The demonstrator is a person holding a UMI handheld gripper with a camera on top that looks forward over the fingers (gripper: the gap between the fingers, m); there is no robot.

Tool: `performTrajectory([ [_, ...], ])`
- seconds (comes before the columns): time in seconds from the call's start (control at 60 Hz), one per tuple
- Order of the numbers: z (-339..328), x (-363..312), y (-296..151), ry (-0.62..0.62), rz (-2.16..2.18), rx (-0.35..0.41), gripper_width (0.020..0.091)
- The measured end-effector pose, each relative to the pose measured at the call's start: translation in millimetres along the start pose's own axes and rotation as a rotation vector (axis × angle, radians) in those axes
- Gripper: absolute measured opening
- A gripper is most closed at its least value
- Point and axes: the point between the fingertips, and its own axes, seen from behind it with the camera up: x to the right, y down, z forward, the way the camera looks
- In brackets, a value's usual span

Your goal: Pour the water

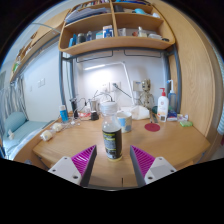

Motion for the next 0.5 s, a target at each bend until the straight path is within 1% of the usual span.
performTrajectory([
  [0.033, 32.7, -23.8, 13.3, -0.002, -0.002, -0.002, 0.0668],
  [0.1, 57.9, -33.9, 16.5, 0.004, 0.007, 0.021, 0.0662],
  [0.15, 70.1, -35.5, 12.0, 0.005, 0.019, 0.041, 0.0658],
  [0.3, 98.9, -28.7, 3.6, 0.040, 0.009, 0.071, 0.0661],
  [0.333, 104.3, -25.9, 3.0, 0.053, 0.009, 0.075, 0.0652],
  [0.367, 109.0, -23.5, 1.3, 0.068, 0.010, 0.083, 0.0626],
  [0.383, 111.1, -22.5, 0.6, 0.075, 0.013, 0.087, 0.0596],
  [0.4, 112.9, -21.7, -0.4, 0.082, 0.016, 0.093, 0.0581],
  [0.433, 115.7, -24.4, -4.2, 0.091, 0.021, 0.108, 0.0463],
  [0.45, 116.8, -23.9, -6.0, 0.099, 0.020, 0.119, 0.0440],
  [0.5, 119.5, -23.9, -8.9, 0.103, 0.018, 0.141, 0.0427],
])
